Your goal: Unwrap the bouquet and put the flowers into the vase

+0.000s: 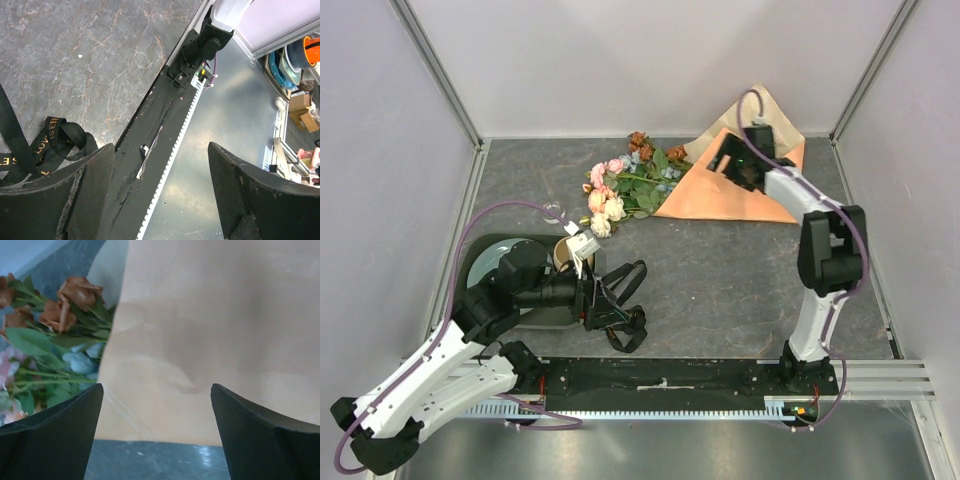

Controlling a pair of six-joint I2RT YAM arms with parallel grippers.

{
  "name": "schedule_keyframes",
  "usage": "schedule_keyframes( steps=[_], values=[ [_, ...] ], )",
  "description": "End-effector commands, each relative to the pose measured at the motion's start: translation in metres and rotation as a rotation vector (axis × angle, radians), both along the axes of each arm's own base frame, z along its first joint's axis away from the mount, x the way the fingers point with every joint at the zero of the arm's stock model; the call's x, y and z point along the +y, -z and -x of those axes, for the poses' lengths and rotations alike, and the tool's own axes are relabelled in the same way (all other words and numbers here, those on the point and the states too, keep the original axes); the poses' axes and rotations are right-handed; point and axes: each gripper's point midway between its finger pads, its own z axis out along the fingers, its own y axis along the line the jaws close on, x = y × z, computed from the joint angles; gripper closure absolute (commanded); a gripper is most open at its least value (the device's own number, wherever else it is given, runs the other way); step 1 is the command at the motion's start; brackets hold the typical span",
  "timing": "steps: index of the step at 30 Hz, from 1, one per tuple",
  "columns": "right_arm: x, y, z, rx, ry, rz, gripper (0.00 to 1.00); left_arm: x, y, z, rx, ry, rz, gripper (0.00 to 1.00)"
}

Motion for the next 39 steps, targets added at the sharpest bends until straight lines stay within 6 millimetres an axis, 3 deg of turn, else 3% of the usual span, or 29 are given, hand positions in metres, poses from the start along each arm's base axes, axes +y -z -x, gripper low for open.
schedule_keyframes(
  steps=[1, 3, 4, 5, 7, 8, 10, 11, 19, 26, 34, 39],
  values=[
    [0.016, -0.023, -0.025, -0.051, 0.328, 0.138, 0.02, -0.002, -0.006, -0.005, -0.006, -0.025, 0.028, 0.18],
    [0.028, -0.034, -0.042, -0.105, 0.44, 0.237, 0.02, -0.002, -0.006, -0.005, 0.003, -0.031, 0.03, 0.18],
    [0.028, -0.027, -0.036, -0.062, 0.471, 0.301, 0.02, -0.001, -0.004, -0.004, 0.009, -0.034, 0.028, 0.19],
    [0.051, -0.032, -0.05, -0.094, 0.473, 0.329, 0.02, -0.001, -0.004, -0.004, 0.015, -0.037, 0.031, 0.19],
    [0.044, -0.032, -0.047, -0.095, 0.543, 0.502, 0.02, 0.0, -0.003, -0.003, 0.018, -0.04, 0.034, 0.19],
    [0.058, -0.029, -0.059, -0.118, 0.535, 0.521, 0.02, 0.0, -0.003, -0.002, 0.025, -0.043, 0.036, 0.19],
    [0.058, -0.025, -0.065, -0.13, 0.552, 0.559, 0.02, 0.001, -0.001, -0.002, 0.03, -0.05, 0.031, 0.19],
    [0.056, -0.017, -0.068, -0.132, 0.567, 0.578, 0.02, 0.002, -0.001, -0.001, 0.035, -0.05, 0.028, 0.19],
    [0.033, -0.016, -0.098, -0.227, 0.609, 0.697, 0.02, 0.003, 0.007, -0.004, 0.048, -0.069, 0.002, 0.19],
    [0.012, 0.021, -0.129, -0.219, 0.567, 0.703, 0.02, -0.003, 0.01, -0.011, 0.052, -0.067, -0.001, 0.19],
    [0.0, 0.033, -0.139, -0.219, 0.545, 0.707, 0.02, -0.008, 0.014, -0.015, 0.058, -0.059, -0.015, 0.19],
    [-0.006, 0.031, -0.124, -0.2, 0.576, 0.704, 0.22, -0.01, 0.012, -0.015, 0.06, -0.052, -0.01, 0.19]
  ],
)
